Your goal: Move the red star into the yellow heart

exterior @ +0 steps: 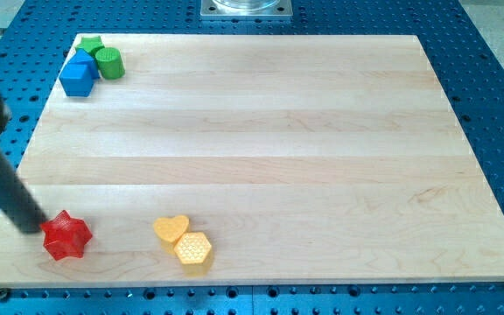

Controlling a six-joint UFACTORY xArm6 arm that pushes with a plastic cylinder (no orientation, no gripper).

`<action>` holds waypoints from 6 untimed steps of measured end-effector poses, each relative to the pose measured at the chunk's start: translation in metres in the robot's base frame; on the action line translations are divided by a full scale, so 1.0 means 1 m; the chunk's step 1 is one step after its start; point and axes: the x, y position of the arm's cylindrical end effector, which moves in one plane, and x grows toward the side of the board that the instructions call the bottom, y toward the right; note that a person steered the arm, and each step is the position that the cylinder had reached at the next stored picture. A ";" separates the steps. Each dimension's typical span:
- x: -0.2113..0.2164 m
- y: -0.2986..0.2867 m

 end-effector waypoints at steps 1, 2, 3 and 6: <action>0.034 0.103; 0.029 0.085; 0.010 0.039; 0.004 0.143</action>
